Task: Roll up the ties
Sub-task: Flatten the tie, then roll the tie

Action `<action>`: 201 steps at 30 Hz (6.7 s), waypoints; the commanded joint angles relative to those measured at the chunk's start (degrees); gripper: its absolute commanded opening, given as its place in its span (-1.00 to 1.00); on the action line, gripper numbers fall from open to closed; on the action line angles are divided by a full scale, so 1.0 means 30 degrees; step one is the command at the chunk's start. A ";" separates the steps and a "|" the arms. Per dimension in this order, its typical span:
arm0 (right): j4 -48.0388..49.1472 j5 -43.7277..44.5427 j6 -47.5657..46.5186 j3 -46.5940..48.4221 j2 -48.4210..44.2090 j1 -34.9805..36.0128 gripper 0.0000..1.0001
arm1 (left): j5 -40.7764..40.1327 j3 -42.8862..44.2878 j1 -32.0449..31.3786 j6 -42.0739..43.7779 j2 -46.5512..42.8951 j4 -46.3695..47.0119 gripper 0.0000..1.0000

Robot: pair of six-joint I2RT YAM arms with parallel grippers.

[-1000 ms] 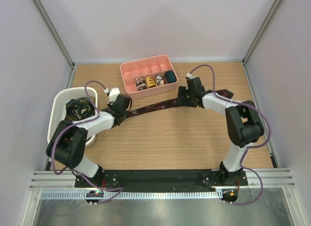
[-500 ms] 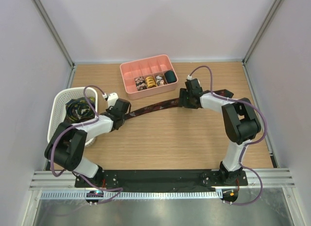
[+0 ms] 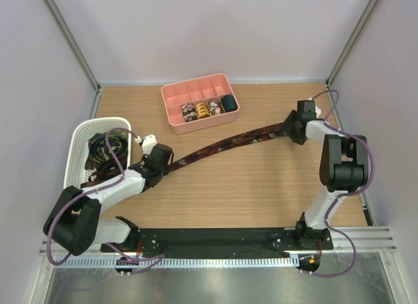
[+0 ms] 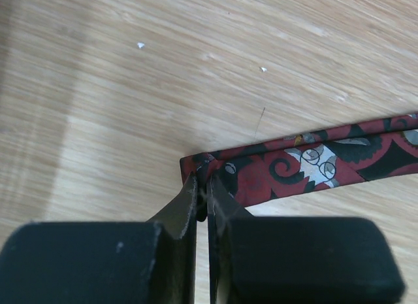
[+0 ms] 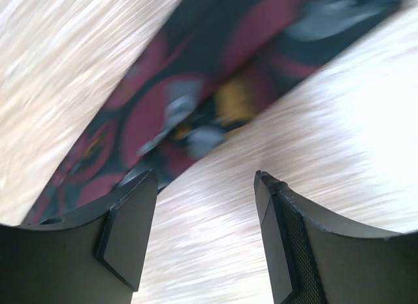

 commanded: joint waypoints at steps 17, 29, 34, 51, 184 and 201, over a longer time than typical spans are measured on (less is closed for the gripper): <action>-0.0927 -0.0135 0.1945 0.7439 0.5978 -0.2436 0.15 | 0.1457 -0.2253 -0.2455 -0.3686 -0.1454 0.0925 -1.00; -0.1925 -0.0427 0.1710 1.1374 0.9144 -0.2436 0.03 | 0.1165 -0.2312 -0.2810 -0.3747 -0.0106 0.1101 -0.81; -0.1867 -0.0428 0.1535 1.0673 0.8181 -0.2349 0.23 | 0.0520 -0.1814 -0.2810 -0.3306 -0.0835 -0.0301 -0.73; 0.0475 0.0132 -0.0867 0.0773 -0.2658 0.4736 0.38 | -0.0770 -0.1463 -0.2810 -0.3511 -0.5082 -0.3613 0.64; -0.5912 0.8186 -0.1689 1.3017 0.8647 2.2671 -0.24 | -0.4346 0.2347 -0.0730 -0.4127 -1.7040 -1.2495 0.96; 0.5512 -0.4289 0.1472 0.1538 0.2379 1.7664 -0.81 | 0.1185 -0.1166 -0.0730 -0.0650 -1.4991 -0.6494 0.99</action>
